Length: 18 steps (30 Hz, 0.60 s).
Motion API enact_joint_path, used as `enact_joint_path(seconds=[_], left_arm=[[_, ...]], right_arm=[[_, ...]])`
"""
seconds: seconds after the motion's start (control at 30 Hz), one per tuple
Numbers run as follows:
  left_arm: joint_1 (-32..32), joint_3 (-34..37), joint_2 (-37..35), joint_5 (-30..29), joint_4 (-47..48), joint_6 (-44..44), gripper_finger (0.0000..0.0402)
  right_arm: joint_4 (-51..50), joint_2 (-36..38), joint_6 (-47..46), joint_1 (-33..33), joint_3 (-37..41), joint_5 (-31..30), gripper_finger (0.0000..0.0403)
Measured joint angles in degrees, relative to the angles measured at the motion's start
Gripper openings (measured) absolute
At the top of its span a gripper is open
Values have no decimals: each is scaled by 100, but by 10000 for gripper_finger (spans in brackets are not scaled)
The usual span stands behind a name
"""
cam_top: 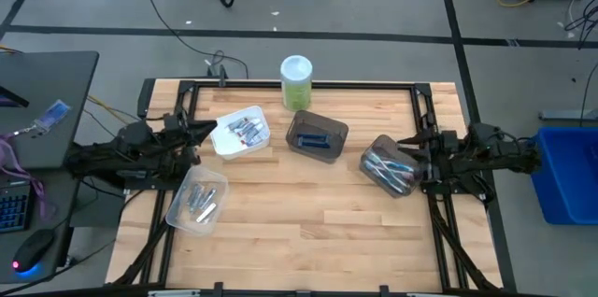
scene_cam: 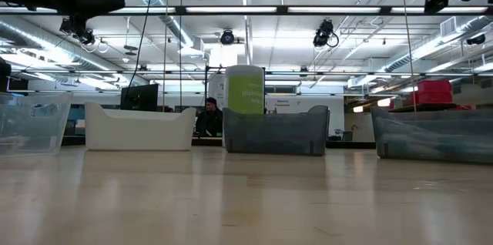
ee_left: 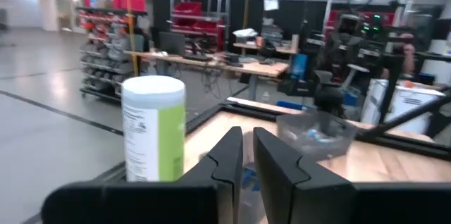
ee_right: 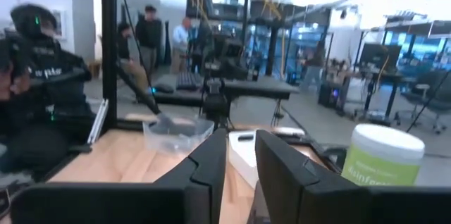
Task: Pick & Place Travel size toiletries
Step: Return to Home Position
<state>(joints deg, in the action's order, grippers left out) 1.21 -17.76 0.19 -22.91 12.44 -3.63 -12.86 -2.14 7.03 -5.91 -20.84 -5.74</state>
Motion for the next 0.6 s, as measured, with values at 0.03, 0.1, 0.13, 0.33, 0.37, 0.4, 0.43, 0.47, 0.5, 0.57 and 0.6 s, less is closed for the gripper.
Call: enact_joint_path(seconds=[0.03, 0.1, 0.13, 0.33, 0.37, 0.4, 0.43, 0.47, 0.5, 0.57, 0.6], left_arm=[[0, 13, 33, -68, -50, 22, 43], [1, 105, 37, -250, -93, -13, 43], [2, 142, -7, -275, -1, -49, 43], [2, 544, 1, 148, -418, -149, 43], [2, 667, 1, 242, -621, -131, 43], [0, 788, 1, 299, -851, -94, 43], [2, 918, 1, 369, -1102, -71, 43], [0, 1037, 1, 426, -1299, -50, 43], [2, 1161, 1, 504, -1488, -27, 43], [2, 1389, 1, 651, -1840, 43, 43], [1, 1474, 1, 683, -1968, 99, 43]], right_arm=[[36, 134, 3, 0, 69, 19, 84], [60, 199, 28, 0, 175, 32, 83], [4, 192, 32, 0, 206, 61, 83], [245, 198, -55, 0, 610, 179, 84], [385, 198, -55, 0, 689, 180, 84], [519, 203, -54, 0, 765, 180, 84], [628, 202, -55, 0, 835, 182, 84], [710, 201, -56, 0, 916, 182, 85], [786, 200, -64, 0, 994, 184, 84], [960, 200, -72, 0, 1131, 195, 84], [1019, 202, -74, 0, 1187, 195, 84]])
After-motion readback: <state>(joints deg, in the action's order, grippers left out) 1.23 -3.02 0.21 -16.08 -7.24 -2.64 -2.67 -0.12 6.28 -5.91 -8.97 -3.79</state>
